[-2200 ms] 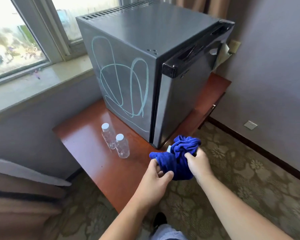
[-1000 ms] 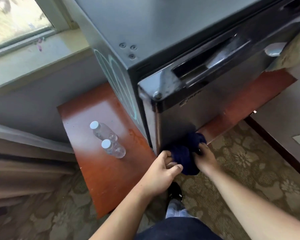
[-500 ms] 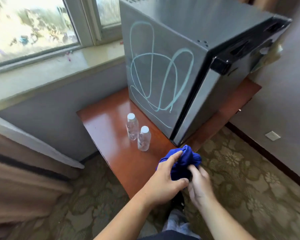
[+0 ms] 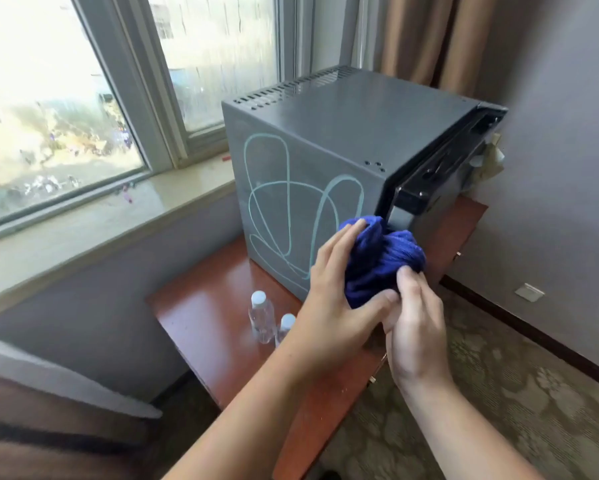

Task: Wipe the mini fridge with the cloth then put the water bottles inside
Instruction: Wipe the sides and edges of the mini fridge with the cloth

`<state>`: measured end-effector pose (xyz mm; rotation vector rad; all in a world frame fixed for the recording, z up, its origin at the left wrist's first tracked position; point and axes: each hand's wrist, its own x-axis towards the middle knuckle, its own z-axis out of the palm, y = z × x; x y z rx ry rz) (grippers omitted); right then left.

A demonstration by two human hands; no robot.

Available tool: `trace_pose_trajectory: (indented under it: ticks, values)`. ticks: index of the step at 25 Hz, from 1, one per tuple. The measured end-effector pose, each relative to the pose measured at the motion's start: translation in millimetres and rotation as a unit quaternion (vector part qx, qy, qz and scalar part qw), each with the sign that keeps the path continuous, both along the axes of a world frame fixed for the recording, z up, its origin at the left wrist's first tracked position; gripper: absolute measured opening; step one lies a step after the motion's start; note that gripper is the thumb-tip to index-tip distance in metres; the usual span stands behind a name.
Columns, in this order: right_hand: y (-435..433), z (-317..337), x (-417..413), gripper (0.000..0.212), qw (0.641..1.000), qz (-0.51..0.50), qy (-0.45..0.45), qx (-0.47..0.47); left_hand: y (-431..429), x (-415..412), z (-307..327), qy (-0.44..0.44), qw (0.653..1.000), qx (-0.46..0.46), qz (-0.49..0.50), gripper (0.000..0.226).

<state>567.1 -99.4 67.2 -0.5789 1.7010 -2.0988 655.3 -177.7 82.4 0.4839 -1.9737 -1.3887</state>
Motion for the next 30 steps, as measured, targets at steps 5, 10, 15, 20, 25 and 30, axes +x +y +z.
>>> trace_pose_trajectory:
  ticks: [5, 10, 15, 20, 25, 30]
  values:
    - [-50.6, 21.0, -16.0, 0.031, 0.999, 0.02, 0.015, -0.036, -57.4, -39.2, 10.3, 0.017, 0.992, -0.104, 0.076, 0.076]
    - [-63.2, 29.7, -19.9, 0.04, 0.999, 0.013, 0.008, -0.038, -78.9, -54.3, 18.8, 0.048, 0.987, -0.139, 0.062, 0.08]
    - [-129.8, 38.2, -10.2, 0.033, 0.998, 0.053, 0.021, -0.032, -153.8, -44.5, 19.7, 0.077, 0.988, -0.114, 0.065, 0.091]
    - [-248.2, 58.4, 13.4, 0.03, 0.993, 0.11, -0.025, -0.043, -272.1, -25.4, 21.0, 0.099, 0.993, -0.019, 0.064, 0.08]
    - [-358.5, 57.0, 33.8, 0.039, 0.995, 0.082, 0.005, 0.047, -373.3, -12.3, 9.8, 0.099, 0.993, 0.034, 0.053, 0.068]
    - [-335.7, 54.2, 38.1, 0.034, 0.996, 0.073, -0.011, 0.05, -353.3, -7.1, 17.5, 0.085, 0.994, 0.056, 0.03, 0.067]
